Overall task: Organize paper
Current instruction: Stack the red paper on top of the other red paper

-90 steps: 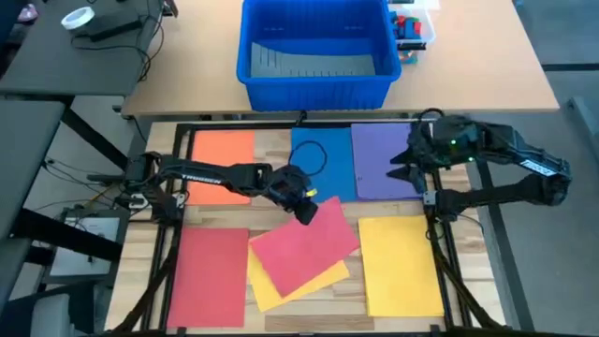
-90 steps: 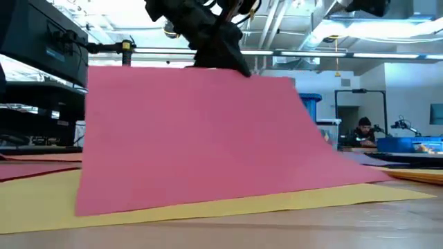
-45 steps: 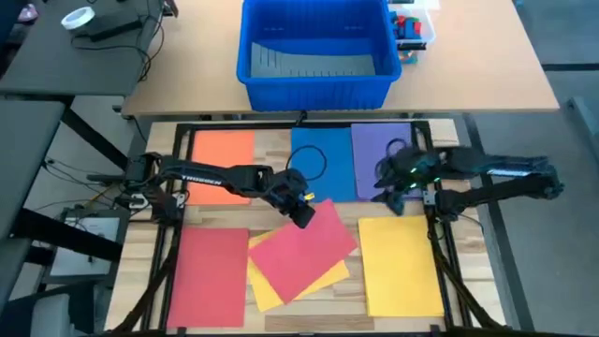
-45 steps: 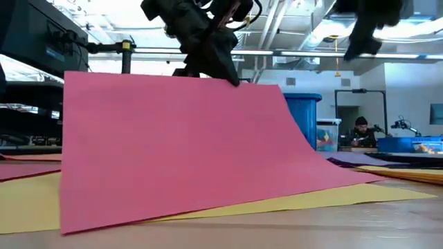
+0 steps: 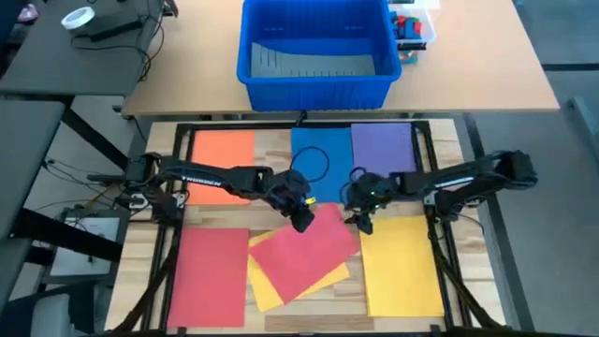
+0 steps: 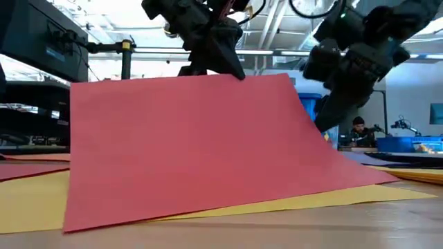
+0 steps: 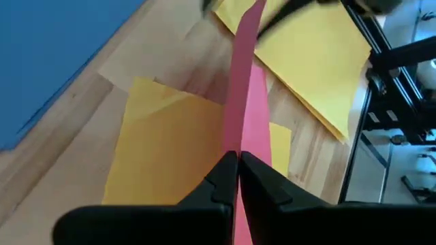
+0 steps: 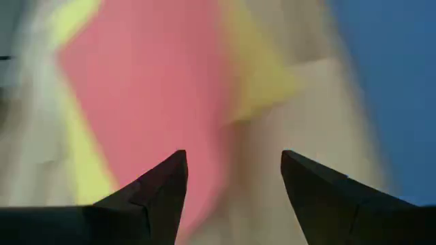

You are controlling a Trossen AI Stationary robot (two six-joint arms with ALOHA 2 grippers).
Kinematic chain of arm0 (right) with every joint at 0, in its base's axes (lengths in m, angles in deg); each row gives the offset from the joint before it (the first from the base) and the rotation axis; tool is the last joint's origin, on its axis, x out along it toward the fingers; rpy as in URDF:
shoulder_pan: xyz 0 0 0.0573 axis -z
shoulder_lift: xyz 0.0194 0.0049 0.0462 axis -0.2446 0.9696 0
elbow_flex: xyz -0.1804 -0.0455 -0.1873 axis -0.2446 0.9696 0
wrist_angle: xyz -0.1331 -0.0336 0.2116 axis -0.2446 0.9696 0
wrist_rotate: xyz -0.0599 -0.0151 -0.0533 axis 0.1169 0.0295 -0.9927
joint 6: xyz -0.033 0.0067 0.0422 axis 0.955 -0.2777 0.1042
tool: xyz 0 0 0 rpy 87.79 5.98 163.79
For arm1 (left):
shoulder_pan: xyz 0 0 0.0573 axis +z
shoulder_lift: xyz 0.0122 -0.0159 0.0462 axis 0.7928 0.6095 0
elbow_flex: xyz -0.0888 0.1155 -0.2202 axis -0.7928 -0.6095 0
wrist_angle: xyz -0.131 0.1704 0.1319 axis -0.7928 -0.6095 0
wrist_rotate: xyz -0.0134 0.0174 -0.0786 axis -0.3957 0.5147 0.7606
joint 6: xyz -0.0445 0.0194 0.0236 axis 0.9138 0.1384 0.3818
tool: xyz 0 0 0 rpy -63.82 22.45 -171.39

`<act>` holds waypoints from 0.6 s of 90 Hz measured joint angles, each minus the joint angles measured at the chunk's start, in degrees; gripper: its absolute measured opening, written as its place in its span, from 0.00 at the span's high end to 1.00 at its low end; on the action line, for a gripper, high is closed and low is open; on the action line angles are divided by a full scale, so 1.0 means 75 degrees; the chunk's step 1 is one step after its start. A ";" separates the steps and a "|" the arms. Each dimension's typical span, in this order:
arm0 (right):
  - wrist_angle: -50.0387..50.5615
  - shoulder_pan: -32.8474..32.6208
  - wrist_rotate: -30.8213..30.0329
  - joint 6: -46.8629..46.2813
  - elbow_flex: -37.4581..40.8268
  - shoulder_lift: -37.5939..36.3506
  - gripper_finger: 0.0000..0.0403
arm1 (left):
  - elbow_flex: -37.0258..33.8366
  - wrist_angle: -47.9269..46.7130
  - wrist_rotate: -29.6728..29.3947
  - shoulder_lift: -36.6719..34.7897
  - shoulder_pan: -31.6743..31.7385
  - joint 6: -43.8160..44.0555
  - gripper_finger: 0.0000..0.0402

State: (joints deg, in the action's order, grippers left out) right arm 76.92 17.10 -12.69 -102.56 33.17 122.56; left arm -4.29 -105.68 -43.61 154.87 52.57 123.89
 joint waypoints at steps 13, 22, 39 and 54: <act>-0.0865 -0.0290 0.0218 -0.0304 -0.0003 0.0607 0.45 | 0.0000 -0.0003 -0.0006 0.0000 0.0014 -0.0113 1.00; -0.1385 -0.0394 0.0230 -0.0610 -0.0014 0.0906 0.48 | 0.0000 0.0014 -0.0005 0.0000 0.0014 -0.0165 1.00; -0.1844 -0.0564 0.0283 -0.1198 -0.0100 0.1221 0.77 | 0.0000 0.0012 -0.0007 0.0000 0.0033 -0.0214 1.00; -0.1575 -0.0797 0.0393 -0.0811 -0.0398 0.1122 0.98 | 0.0000 -0.0005 -0.0006 0.0000 0.0035 -0.0212 1.00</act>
State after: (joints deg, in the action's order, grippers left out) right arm 65.11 11.13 -9.74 -108.64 30.18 130.97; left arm -4.29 -105.72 -43.65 154.87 52.83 122.31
